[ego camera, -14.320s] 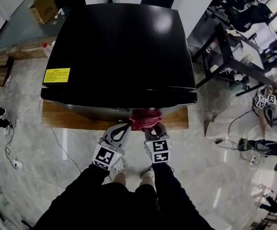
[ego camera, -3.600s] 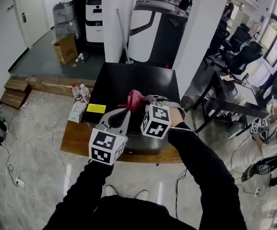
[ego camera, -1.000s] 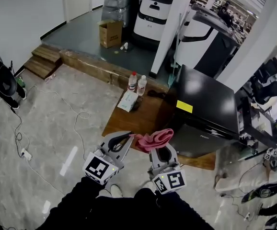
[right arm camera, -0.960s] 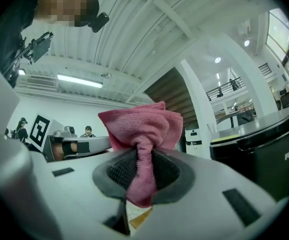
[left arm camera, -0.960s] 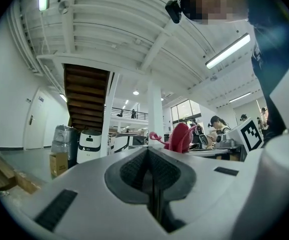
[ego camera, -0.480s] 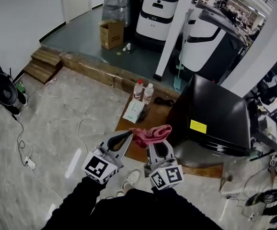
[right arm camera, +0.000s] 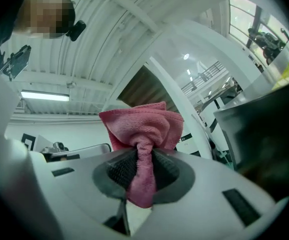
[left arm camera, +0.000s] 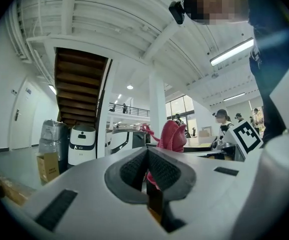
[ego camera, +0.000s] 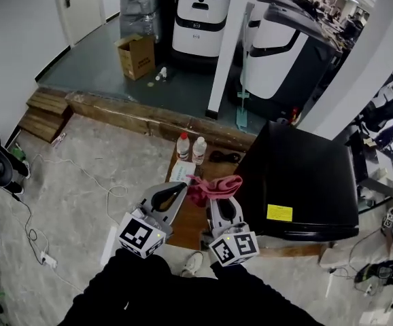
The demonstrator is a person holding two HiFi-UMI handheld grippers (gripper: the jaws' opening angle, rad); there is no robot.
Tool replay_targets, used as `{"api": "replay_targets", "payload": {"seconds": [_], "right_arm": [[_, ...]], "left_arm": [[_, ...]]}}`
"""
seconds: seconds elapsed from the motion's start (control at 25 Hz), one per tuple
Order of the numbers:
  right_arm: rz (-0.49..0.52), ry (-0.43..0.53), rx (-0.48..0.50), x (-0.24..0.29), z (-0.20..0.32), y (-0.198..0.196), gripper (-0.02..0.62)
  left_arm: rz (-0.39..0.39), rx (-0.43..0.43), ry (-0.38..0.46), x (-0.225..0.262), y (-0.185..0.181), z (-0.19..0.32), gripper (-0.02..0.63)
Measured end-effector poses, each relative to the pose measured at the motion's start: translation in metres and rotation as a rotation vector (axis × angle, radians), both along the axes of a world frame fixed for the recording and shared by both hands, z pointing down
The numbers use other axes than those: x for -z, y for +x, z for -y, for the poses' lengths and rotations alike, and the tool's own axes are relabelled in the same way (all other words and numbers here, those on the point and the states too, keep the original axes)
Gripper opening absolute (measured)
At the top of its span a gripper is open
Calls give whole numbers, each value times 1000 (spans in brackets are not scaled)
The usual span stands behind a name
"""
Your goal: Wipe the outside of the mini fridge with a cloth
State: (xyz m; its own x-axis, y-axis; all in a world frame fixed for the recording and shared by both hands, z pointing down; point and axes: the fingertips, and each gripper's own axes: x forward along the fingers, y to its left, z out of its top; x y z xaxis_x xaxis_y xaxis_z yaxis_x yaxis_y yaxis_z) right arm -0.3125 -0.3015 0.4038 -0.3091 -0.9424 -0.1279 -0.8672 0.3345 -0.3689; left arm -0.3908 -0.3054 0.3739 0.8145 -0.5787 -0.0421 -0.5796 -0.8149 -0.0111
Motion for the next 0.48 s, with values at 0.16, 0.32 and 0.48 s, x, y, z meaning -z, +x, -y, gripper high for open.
{"api": "replay_targets", "payload": {"seconds": [0.16,0.32,0.48], "right_arm": [[44,-28,-111,-9,34,22,69],[139,-60,-266,-17,70,55,69],[214,-71,-473,-22,96,79,69]], "left_arm": [[-11,-101,-1,-4,17,46,6],[-25,-252,-14,-5,50,94,6],[-7,-440,-24,-12,69,122,6]]}}
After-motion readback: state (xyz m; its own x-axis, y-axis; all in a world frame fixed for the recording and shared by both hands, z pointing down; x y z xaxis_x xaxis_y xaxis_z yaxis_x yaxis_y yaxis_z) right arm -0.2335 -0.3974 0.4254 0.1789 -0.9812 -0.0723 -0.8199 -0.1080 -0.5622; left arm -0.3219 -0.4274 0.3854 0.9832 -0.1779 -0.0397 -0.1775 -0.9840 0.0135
